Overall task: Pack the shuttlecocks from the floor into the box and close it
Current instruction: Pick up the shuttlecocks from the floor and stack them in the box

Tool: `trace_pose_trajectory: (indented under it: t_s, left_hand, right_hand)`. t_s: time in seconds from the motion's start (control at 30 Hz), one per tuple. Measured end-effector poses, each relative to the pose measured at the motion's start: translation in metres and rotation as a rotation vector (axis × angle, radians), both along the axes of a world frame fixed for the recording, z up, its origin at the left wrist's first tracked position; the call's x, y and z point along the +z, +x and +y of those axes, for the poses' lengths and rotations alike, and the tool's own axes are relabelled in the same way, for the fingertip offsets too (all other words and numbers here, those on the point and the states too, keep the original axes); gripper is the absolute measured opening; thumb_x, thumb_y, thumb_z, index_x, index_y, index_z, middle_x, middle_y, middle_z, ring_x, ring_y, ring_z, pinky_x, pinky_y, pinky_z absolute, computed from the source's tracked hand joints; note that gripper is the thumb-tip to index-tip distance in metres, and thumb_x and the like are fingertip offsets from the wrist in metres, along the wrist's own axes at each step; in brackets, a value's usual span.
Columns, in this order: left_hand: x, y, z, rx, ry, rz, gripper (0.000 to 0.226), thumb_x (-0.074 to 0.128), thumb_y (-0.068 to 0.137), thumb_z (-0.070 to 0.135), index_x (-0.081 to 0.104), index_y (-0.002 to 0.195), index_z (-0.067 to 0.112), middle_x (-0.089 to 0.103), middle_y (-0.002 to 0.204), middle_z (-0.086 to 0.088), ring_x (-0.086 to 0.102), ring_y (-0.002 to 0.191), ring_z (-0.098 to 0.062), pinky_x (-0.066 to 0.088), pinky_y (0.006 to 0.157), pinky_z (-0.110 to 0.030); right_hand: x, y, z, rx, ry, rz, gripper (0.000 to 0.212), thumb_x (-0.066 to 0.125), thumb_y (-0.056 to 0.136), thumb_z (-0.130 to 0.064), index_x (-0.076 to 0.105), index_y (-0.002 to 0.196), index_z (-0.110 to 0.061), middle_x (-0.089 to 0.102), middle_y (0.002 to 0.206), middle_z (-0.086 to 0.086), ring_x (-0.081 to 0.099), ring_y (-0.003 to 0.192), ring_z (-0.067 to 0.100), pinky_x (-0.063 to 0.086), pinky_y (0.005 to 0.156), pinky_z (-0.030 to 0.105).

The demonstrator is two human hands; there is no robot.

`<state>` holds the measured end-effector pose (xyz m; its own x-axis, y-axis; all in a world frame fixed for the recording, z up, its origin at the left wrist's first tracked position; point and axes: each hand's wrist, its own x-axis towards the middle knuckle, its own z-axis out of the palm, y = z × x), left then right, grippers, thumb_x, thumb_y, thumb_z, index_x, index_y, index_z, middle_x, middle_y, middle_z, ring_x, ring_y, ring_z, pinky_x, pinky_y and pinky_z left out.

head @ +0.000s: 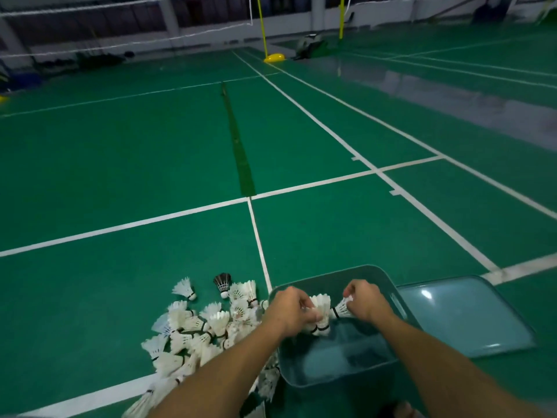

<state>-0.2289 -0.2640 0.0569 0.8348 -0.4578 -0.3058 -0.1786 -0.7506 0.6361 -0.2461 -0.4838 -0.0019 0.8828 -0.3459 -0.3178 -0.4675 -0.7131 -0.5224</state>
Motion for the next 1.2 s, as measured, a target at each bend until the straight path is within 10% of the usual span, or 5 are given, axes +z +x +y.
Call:
trace_pose_trajectory:
  t_s: [0.8,0.97,1.2]
  left_hand:
    - [-0.132,-0.001,-0.024,0.052,0.131,0.235,0.016,0.062,0.1,0.022,0.077,0.096,0.017,0.077,0.103,-0.008,0.073,0.093,-0.02,0.06,0.085,-0.032]
    - [-0.125,0.0,-0.016,-0.048,0.147,0.198,0.022,0.06,0.106,0.029,0.07,0.12,0.015,0.071,0.111,-0.006,0.065,0.09,-0.014,0.055,0.09,-0.029]
    - [-0.096,-0.006,-0.027,-0.015,0.182,0.1,0.026,0.064,0.103,0.034,0.058,0.078,0.034,0.065,0.085,0.011,0.062,0.075,-0.006,0.048,0.066,-0.024]
  right_hand:
    - [-0.128,0.019,0.017,-0.285,0.365,0.032,0.012,0.073,0.089,-0.005,0.072,0.097,-0.013,0.068,0.093,0.0,0.068,0.098,0.021,0.046,0.083,0.02]
    - [-0.109,0.01,0.01,-0.185,0.37,0.07,0.039,0.078,0.087,-0.012,0.067,0.124,-0.008,0.07,0.11,0.005,0.062,0.101,0.017,0.046,0.087,0.022]
    - [-0.038,-0.004,0.003,0.301,0.295,0.118,0.029,0.066,0.088,0.004,0.077,0.109,-0.013,0.074,0.113,0.003,0.069,0.104,0.015,0.057,0.094,0.03]
